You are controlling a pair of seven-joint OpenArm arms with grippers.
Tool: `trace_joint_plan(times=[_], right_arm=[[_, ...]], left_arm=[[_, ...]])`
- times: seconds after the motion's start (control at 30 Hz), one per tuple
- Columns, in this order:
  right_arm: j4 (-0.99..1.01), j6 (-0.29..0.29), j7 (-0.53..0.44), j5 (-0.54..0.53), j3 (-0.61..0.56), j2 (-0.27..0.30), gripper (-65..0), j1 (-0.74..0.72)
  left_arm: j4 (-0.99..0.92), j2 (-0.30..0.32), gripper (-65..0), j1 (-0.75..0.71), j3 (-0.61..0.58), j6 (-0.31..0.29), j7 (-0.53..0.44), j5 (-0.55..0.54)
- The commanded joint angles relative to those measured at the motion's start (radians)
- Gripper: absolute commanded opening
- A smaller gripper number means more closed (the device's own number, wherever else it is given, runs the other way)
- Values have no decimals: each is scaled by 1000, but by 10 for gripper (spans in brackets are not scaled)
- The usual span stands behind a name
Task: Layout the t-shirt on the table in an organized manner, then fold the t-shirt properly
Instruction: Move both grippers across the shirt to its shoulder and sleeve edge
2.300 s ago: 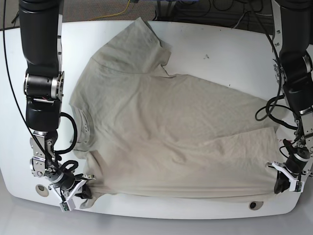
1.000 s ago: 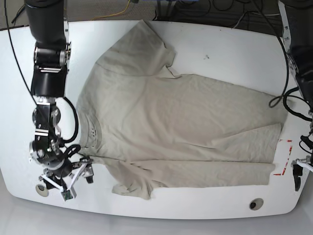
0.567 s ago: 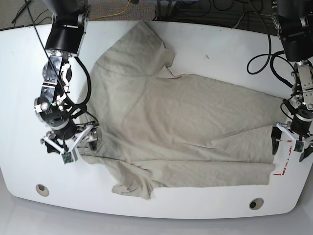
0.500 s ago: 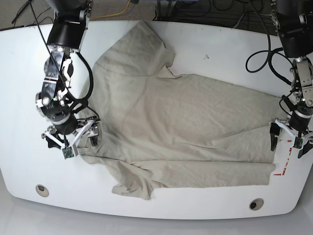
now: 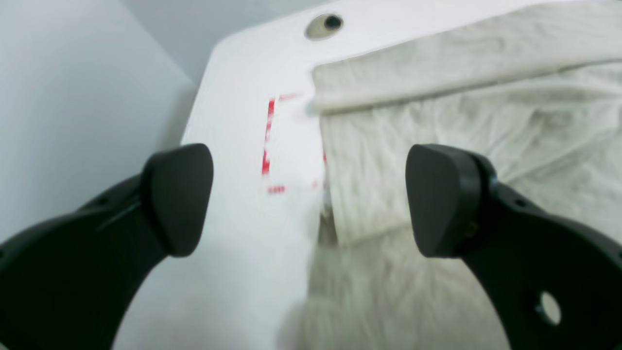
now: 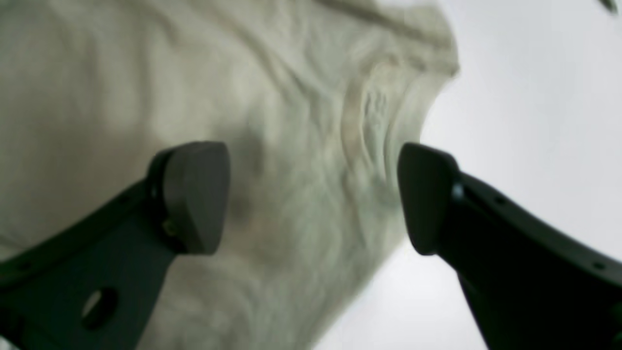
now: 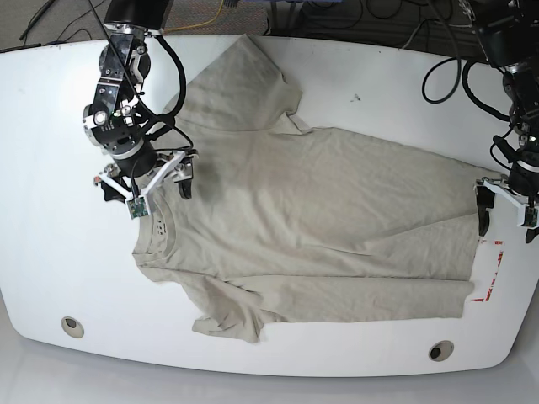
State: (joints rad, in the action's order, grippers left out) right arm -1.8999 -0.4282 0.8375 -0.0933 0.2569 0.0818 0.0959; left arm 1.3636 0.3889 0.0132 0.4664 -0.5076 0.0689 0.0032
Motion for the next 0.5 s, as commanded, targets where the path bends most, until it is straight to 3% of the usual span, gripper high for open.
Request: trace_joint_plan(times=[0.0, 0.17, 0.47], right_arm=[[-45, 4, -31, -6, 3, -4, -132, 23], [-56, 4, -34, -6, 8, -40, -134, 74], [-56, 4, -82, -7, 143, -161, -134, 156]], left_arm=[[63, 8, -56, -15, 41, -18, -17, -18], [83, 2, -56, -55, 71, -27, -14, -18], [92, 2, -56, -100, 113, -29, -13, -16]])
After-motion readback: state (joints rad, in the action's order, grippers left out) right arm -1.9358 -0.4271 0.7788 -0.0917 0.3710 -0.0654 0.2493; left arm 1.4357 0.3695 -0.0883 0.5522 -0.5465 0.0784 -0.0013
